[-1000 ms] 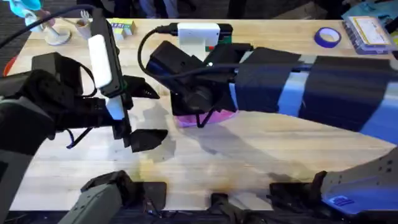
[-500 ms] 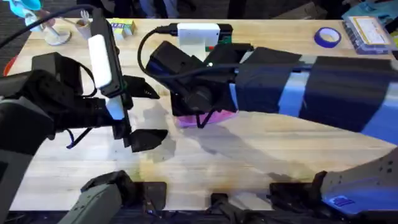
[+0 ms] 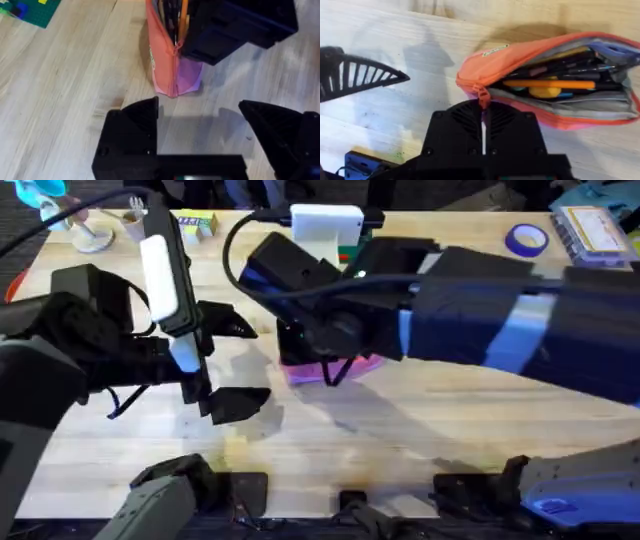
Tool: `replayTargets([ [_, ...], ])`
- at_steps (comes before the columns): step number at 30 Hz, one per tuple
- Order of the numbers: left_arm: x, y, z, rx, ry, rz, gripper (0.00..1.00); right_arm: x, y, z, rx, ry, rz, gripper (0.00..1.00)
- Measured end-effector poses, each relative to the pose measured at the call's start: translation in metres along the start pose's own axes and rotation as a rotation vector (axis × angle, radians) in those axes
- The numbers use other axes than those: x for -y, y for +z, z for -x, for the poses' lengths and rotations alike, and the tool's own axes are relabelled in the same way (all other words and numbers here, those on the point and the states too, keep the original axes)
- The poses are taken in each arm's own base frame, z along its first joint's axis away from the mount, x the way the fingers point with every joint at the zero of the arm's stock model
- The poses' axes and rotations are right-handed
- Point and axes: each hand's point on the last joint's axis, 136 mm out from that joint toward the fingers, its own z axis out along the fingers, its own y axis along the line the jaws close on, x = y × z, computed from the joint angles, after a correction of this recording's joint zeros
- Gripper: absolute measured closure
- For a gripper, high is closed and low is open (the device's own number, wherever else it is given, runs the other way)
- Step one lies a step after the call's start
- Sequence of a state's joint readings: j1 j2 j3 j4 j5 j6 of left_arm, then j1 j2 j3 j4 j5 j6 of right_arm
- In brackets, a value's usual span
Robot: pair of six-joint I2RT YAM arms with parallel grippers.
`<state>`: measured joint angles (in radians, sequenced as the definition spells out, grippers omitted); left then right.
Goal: Unzip the bag, pick up the pens from the table one at a time and place them inside, then zip the bag closed.
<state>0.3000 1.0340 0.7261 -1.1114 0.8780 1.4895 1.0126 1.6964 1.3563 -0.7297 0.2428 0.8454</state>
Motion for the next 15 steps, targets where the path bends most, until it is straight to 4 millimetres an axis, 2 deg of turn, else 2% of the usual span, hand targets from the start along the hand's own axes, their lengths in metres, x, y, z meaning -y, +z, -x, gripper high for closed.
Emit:
replayTargets([
  [6, 0.0, 0.0, 0.005, 0.028, 0.0, -0.002, 0.007, 0.011, -0.012, 0.008, 0.005, 0.027, 0.002, 0.97],
  [15, 0.0, 0.0, 0.009, 0.054, 0.004, -0.002, 0.007, 0.014, -0.012, 0.009, -0.004, 0.038, 0.0, 0.97],
])
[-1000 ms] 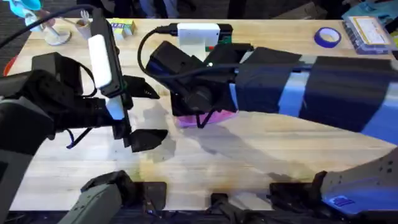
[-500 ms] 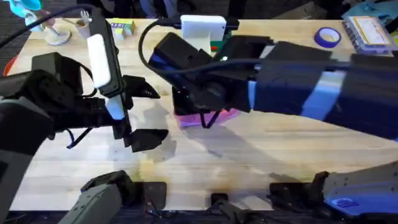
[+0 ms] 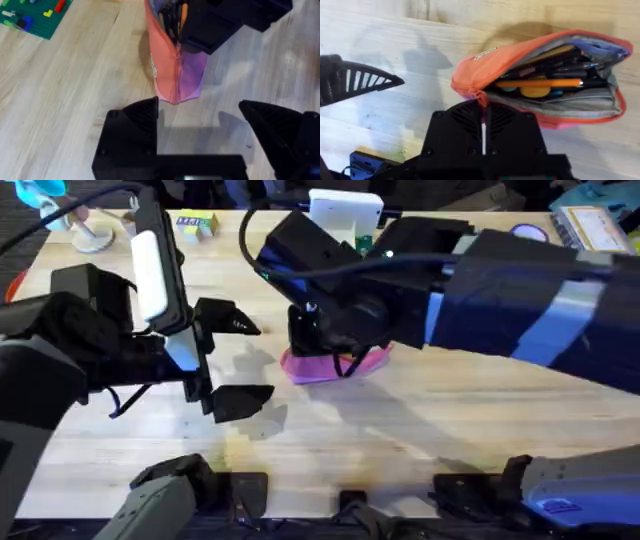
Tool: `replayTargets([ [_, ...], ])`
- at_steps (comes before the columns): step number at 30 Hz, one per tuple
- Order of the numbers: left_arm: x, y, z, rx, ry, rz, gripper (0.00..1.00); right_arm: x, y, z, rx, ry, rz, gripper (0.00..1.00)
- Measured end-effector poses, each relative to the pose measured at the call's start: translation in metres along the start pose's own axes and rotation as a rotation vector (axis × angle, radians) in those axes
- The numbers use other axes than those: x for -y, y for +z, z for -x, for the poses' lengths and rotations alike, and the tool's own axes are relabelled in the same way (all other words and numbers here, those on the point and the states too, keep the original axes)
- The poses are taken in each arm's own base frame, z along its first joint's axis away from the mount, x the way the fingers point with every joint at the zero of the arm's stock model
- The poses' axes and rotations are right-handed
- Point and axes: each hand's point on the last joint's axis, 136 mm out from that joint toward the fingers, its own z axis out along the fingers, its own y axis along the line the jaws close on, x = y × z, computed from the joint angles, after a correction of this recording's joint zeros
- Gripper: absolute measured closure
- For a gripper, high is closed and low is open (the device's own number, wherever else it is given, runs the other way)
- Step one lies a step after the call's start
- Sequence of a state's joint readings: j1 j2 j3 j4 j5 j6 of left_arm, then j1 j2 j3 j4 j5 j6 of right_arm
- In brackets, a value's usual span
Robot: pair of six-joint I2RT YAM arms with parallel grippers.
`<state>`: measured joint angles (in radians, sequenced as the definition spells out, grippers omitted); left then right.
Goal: Unzip the bag, pick up the pens from the table one at a time and place them inside, then zip the bag closed.
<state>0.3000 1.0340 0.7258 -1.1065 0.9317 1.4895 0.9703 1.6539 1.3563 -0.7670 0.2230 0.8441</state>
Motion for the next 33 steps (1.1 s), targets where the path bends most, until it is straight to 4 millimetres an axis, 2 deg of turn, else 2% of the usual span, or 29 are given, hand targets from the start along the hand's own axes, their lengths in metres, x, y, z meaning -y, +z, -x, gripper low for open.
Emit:
replayTargets([
  [4, -0.001, 0.002, 0.0, 0.015, -0.015, -0.013, 0.006, 0.0, 0.0, 0.0, 0.0, 0.0, 0.0, 0.97],
  [8, -0.003, 0.009, -0.008, 0.022, -0.08, -0.061, 0.007, 0.0, 0.0, 0.0, 0.0, 0.0, 0.0, 0.97],
  [19, -0.028, 0.032, -0.016, 0.152, -0.15, -0.107, 0.007, 0.0, 0.0, 0.0, 0.0, 0.0, 0.0, 0.97],
  [33, -0.031, 0.063, -0.021, 0.186, -0.114, -0.188, 0.007, 0.0, 0.0, 0.0, 0.0, 0.001, 0.0, 0.97],
])
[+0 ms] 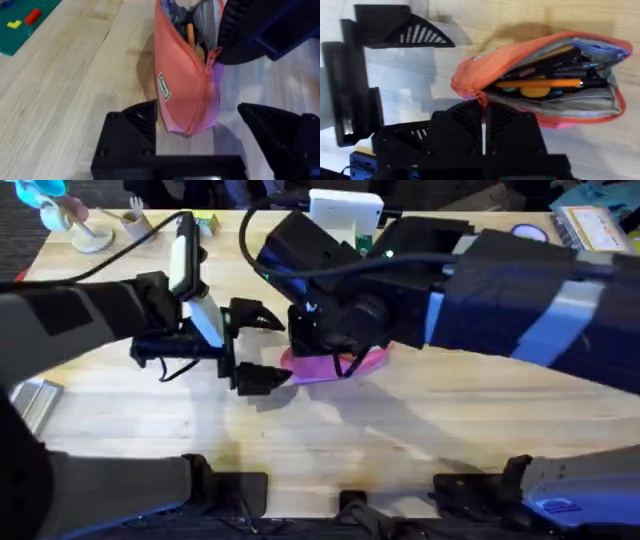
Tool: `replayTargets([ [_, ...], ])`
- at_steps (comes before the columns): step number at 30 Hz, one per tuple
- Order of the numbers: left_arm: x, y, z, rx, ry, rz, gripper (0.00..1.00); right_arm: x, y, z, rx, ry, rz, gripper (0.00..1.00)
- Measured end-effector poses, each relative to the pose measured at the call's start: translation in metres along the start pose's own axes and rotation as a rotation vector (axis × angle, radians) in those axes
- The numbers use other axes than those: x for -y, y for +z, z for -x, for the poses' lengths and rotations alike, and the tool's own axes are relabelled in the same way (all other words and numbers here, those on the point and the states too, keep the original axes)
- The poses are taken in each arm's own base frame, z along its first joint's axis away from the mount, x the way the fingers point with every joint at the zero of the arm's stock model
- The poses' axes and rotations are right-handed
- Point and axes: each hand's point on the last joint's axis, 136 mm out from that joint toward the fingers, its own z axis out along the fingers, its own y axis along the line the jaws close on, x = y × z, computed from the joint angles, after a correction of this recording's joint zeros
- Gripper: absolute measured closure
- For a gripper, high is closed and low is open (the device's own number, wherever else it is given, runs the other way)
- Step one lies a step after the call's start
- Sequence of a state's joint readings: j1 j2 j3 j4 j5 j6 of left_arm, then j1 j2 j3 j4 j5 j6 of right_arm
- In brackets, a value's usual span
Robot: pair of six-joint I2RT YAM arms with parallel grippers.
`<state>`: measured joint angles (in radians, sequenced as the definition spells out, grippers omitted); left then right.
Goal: Unzip the bag, pick up the pens from the table one at a time and place them inside, then zip the bag closed.
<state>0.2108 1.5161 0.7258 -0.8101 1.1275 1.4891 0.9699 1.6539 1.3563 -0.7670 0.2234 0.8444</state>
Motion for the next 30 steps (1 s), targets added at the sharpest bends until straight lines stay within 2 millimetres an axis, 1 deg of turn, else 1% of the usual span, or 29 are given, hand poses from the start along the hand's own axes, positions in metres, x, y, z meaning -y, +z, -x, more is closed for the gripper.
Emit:
replayTargets([
  [6, 0.002, 0.014, 0.001, -0.001, 0.046, -0.041, 0.007, 0.0, 0.0, 0.0, 0.0, 0.0, 0.0, 0.97],
  [7, 0.003, 0.019, 0.003, -0.001, 0.077, -0.054, 0.064, 0.0, 0.0, 0.0, 0.0, 0.0, 0.0, 0.97],
  [8, 0.003, 0.019, 0.003, -0.001, 0.078, -0.053, 0.392, 0.0, 0.0, 0.0, 0.0, 0.0, -0.001, 0.97],
  [11, 0.003, 0.019, 0.003, -0.002, 0.078, -0.053, 0.868, 0.0, 0.0, 0.0, 0.0, -0.001, 0.001, 0.97],
  [12, 0.003, 0.019, 0.003, -0.003, 0.081, -0.052, 0.929, 0.0, 0.0, 0.0, 0.0, 0.0, 0.0, 0.97],
  [14, 0.003, 0.019, 0.003, -0.003, 0.08, -0.052, 0.954, 0.0, 0.0, 0.0, -0.001, 0.0, 0.0, 0.97],
  [23, 0.002, 0.019, 0.003, -0.003, 0.08, -0.052, 0.956, 0.003, 0.0, 0.001, 0.009, -0.001, -0.014, 0.97],
  [27, 0.002, 0.019, 0.003, -0.002, 0.081, -0.052, 0.956, 0.014, 0.001, 0.003, -0.002, 0.011, -0.045, 0.97],
  [30, 0.002, 0.019, 0.003, -0.003, 0.081, -0.052, 0.956, 0.031, 0.003, 0.007, -0.016, 0.039, -0.084, 0.97],
])
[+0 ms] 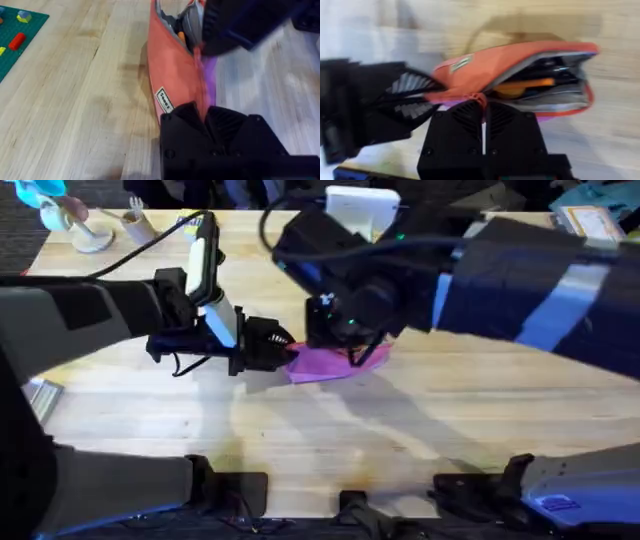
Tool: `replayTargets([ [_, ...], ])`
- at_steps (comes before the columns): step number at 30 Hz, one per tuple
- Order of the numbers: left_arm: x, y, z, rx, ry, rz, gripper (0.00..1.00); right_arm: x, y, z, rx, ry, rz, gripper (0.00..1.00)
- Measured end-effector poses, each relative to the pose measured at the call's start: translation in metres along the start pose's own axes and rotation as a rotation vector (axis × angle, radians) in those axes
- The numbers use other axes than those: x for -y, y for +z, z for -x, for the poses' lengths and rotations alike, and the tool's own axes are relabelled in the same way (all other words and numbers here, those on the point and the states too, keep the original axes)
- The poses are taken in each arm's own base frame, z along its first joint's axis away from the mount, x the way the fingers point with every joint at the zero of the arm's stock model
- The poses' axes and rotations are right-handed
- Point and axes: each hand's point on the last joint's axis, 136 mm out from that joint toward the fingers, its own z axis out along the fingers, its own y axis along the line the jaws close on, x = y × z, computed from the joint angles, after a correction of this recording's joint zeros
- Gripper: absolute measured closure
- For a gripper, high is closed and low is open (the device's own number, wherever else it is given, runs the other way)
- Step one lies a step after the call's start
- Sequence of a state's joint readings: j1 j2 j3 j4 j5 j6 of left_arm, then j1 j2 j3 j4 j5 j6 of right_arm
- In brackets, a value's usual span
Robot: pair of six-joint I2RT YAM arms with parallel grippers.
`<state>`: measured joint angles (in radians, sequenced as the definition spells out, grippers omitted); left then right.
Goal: Unzip the bag, pick up the pens from the table one at a time and place them inside, then zip the bag closed.
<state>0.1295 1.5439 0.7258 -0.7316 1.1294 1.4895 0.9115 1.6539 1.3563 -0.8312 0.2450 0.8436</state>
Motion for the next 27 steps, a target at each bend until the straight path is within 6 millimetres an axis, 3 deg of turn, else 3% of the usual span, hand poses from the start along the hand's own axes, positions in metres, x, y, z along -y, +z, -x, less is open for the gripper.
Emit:
replayTargets([
  [5, -0.001, 0.0, 0.001, 0.004, 0.007, 0.001, 0.956, 0.033, 0.005, 0.013, -0.034, 0.07, -0.052, 0.97],
  [21, 0.001, 0.003, 0.008, 0.04, 0.019, -0.01, 0.958, 0.092, 0.007, 0.044, -0.08, 0.236, -0.066, 0.969],
  [27, 0.001, 0.003, 0.008, 0.037, 0.019, -0.01, 0.958, 0.128, 0.009, 0.057, -0.076, 0.324, -0.117, 0.969],
])
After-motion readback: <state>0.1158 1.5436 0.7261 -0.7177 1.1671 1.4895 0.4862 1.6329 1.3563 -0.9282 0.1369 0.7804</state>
